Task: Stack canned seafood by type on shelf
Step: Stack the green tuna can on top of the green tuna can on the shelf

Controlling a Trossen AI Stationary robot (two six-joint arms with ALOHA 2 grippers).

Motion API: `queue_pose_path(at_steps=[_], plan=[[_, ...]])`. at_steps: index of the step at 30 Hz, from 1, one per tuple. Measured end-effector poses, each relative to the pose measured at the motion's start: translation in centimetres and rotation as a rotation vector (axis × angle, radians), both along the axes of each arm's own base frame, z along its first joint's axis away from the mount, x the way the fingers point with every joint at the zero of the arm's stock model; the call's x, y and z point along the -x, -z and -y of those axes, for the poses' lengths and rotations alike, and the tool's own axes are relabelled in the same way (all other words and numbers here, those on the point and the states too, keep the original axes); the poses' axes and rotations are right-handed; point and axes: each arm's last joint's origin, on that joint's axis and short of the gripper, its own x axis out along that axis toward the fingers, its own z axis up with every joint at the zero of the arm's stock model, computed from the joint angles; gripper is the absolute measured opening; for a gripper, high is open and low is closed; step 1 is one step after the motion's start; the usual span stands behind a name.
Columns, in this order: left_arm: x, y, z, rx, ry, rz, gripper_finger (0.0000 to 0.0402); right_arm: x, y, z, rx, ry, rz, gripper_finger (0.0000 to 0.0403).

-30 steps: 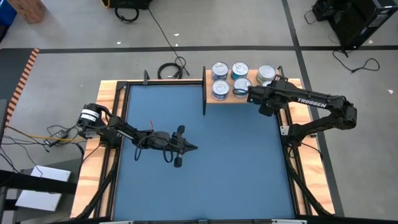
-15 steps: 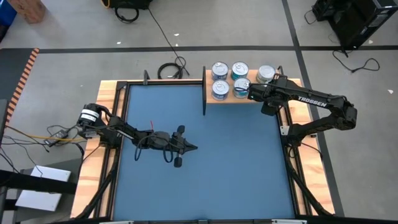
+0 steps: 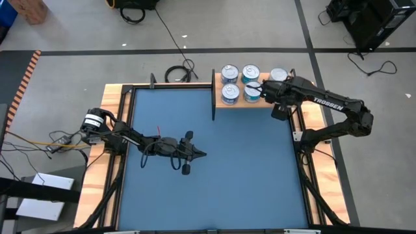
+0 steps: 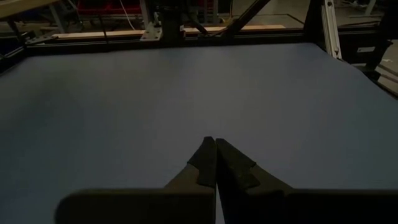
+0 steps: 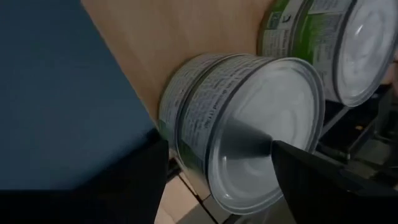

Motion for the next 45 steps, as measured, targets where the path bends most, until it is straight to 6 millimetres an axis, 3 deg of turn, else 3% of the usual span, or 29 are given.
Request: queue_pose_path(at_steps=[21, 33, 37, 43, 45], plan=[[0.0, 0.0, 0.0, -0.002, 0.000, -0.002, 0.0005, 0.1, -0.2, 0.6, -0.005, -0.008, 0.018, 0.0273], [0.0, 0.0, 0.0, -0.004, 0.001, -0.002, 0.0005, -0.4, -4.3, 0.5, 0.035, -0.005, 0.199, 0.0262], [0.0, -0.1, 0.1, 0.003, 0.031, -0.002, 0.0005, 0.0, -5.1, 0.3, 0.086, -0.008, 0.244, 0.0201], [0.3, -1.1, 0.1, 0.017, 0.049, 0.015, 0.0005, 1.8, -6.1, 0.2, 0.105, 0.014, 0.317, 0.0027], [0.5, -1.4, 0.1, 0.022, 0.049, 0.015, 0.0005, 2.1, -5.7, 0.4, 0.103, 0.025, 0.332, 0.0014]])
